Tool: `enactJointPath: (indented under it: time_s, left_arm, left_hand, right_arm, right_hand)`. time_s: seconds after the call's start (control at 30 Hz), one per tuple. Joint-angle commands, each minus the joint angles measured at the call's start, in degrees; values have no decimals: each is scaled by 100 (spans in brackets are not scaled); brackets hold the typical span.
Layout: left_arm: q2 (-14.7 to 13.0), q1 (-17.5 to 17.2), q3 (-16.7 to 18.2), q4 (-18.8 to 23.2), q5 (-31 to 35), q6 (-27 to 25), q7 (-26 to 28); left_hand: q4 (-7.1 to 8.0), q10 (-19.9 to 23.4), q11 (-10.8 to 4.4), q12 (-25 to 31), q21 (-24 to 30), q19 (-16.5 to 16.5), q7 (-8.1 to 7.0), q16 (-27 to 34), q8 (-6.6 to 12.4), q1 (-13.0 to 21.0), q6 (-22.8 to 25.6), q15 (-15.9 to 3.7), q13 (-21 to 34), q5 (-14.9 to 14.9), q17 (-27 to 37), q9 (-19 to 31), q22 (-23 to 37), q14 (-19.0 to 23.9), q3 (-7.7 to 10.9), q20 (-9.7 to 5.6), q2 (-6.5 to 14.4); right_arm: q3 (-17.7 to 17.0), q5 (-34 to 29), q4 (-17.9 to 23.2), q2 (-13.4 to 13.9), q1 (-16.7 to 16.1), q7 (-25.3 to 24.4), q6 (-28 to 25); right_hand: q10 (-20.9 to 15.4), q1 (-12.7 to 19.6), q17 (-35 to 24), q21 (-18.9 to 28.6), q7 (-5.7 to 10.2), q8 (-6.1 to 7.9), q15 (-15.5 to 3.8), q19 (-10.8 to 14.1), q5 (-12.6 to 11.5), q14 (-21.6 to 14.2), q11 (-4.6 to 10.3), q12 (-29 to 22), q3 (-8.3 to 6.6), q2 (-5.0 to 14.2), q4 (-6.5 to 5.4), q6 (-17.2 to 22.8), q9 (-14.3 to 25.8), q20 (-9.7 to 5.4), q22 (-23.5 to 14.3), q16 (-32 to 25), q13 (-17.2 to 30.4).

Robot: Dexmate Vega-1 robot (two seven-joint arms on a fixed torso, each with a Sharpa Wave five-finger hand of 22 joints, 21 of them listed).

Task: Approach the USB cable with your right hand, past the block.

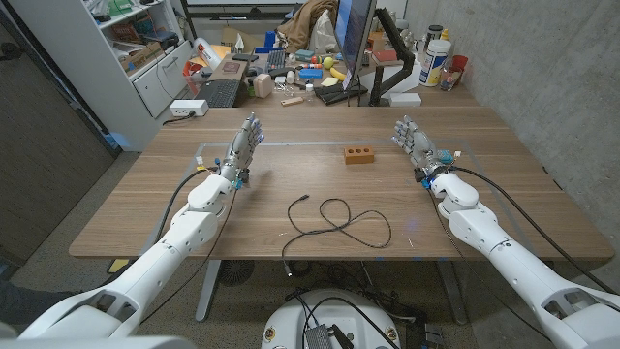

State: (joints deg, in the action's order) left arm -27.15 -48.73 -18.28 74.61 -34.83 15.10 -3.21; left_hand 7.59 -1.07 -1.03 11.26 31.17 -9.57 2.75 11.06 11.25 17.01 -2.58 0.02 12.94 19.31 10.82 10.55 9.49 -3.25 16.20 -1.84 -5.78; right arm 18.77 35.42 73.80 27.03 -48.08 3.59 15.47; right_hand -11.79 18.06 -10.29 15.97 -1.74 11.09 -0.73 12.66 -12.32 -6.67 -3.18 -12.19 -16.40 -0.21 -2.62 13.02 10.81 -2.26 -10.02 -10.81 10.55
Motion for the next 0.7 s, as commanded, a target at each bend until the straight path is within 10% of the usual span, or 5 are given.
enactJointPath:
  time_s: [0.03,0.7]
  left_arm:
    - [528,-196,706,87,577,-352,-373]
    - [985,-272,1325,172,1132,-650,-793]
  left_hand:
    - [-7,-29,-5,29,19,-114,53,30,27,67,7,5,3,32,5,7,21,-53,40,-254,28]
    - [-23,-32,-7,29,-44,-101,40,28,26,97,29,11,-42,55,-2,8,23,-52,39,-215,73]
  right_arm:
    - [-576,-583,-117,-491,-28,384,-188]
    - [-1167,-1214,7,-796,-109,922,-270]
  right_hand:
    - [-54,41,-28,20,2,35,17,57,-30,-41,1,-21,-42,-2,8,45,15,-234,-16,-25,8]
    - [-33,29,-35,-34,16,29,43,36,-12,-23,3,-10,-26,11,12,41,17,-202,-18,-13,11]
